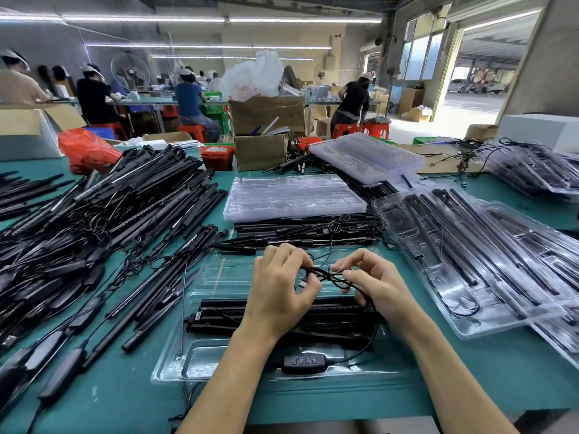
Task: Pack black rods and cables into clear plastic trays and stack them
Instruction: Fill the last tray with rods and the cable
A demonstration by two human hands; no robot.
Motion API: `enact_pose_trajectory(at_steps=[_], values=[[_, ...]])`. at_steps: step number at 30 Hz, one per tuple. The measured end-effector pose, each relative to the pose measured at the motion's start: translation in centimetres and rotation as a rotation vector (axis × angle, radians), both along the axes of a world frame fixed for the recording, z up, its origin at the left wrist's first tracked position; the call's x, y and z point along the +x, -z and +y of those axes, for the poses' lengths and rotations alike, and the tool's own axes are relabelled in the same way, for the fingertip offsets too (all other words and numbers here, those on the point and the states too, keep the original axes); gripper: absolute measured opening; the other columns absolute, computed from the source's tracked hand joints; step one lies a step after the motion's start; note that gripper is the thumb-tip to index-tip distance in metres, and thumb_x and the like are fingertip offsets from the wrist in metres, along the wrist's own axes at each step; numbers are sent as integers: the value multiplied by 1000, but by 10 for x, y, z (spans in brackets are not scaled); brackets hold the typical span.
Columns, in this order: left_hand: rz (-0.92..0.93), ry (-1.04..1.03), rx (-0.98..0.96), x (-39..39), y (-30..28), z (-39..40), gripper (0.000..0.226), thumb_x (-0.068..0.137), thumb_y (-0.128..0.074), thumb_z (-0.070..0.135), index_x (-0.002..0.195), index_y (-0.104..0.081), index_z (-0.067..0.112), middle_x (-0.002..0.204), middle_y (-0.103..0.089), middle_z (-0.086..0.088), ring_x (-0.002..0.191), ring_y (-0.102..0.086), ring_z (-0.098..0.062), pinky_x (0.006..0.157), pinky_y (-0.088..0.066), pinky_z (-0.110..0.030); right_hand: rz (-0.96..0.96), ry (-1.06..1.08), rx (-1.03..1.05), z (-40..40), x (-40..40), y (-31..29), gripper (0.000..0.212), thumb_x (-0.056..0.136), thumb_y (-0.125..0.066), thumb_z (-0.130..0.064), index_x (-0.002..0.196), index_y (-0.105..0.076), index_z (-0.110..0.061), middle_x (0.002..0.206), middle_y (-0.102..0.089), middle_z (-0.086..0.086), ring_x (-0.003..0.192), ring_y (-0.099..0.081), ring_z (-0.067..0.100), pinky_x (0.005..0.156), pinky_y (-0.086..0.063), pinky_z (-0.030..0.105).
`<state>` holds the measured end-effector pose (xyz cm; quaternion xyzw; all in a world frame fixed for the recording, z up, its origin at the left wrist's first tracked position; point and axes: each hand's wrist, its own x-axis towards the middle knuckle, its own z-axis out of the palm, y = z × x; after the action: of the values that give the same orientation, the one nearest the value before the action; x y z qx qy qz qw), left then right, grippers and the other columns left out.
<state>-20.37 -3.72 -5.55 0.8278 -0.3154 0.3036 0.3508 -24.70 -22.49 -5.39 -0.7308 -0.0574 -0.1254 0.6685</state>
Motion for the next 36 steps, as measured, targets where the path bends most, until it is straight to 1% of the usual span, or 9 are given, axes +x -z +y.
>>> enact_pose_trajectory(at_steps=[3,6,11,15,21,25,27,31,36], values=[[-21,10,5,-1,0,0,20,82,-53,30,87,-63,13,89,-60,4,86,-49,-18,75,-46,-40,14,2,-43,-2,1,2,14,83,-65,-5,75,-64,-16,100,-74,6,73,-52,24,50,-39,14],[-29,23,-17,-1,-1,0,21,83,-54,28,88,-64,11,90,-61,2,86,-52,-21,77,-48,-43,9,7,-74,0,1,1,8,74,-66,-15,70,-68,-22,99,-74,6,66,-49,16,51,-39,13],[-57,29,2,-3,-1,0,20,85,-55,27,89,-65,10,90,-62,2,86,-52,-19,75,-50,-43,27,57,-153,-5,5,7,10,68,-68,-17,76,-71,-23,85,-70,19,67,-53,14,64,-43,28],[-83,34,12,-2,1,0,19,84,-56,26,88,-66,10,89,-63,1,85,-53,-19,73,-50,-44,44,86,-235,-5,7,13,16,64,-68,-19,80,-68,-15,62,-59,-3,55,-46,9,53,-37,23],[-211,-93,108,-4,2,-1,14,78,-58,27,80,-66,15,82,-63,5,75,-57,-20,66,-46,-40,-9,134,-299,1,5,10,11,66,-64,-18,77,-63,-16,76,-68,20,55,-46,10,54,-39,30],[-192,-55,54,-3,0,-1,15,84,-57,25,87,-67,15,87,-65,6,78,-60,-17,69,-44,-37,-43,138,-258,2,0,3,6,71,-56,-17,75,-59,-14,73,-67,9,62,-50,18,59,-40,34],[-102,-12,-46,0,-2,3,20,91,-54,28,95,-68,14,95,-67,5,87,-62,-16,75,-46,-35,-52,63,-143,-1,-6,-2,17,77,-59,-22,84,-61,-7,73,-66,9,65,-52,16,57,-40,30],[-40,20,-30,-1,-8,2,29,94,-50,34,99,-71,14,100,-70,5,92,-64,-16,77,-48,-36,-69,-89,-47,2,-13,-7,30,79,-66,-43,97,-66,-19,84,-70,13,70,-55,17,58,-42,29],[4,27,-40,0,-21,0,37,94,-50,40,104,-73,14,106,-71,4,99,-64,-18,83,-51,-42,-95,-113,-18,4,-10,-5,51,76,-44,-6,114,-68,-29,85,-71,13,65,-59,21,55,-44,27]])
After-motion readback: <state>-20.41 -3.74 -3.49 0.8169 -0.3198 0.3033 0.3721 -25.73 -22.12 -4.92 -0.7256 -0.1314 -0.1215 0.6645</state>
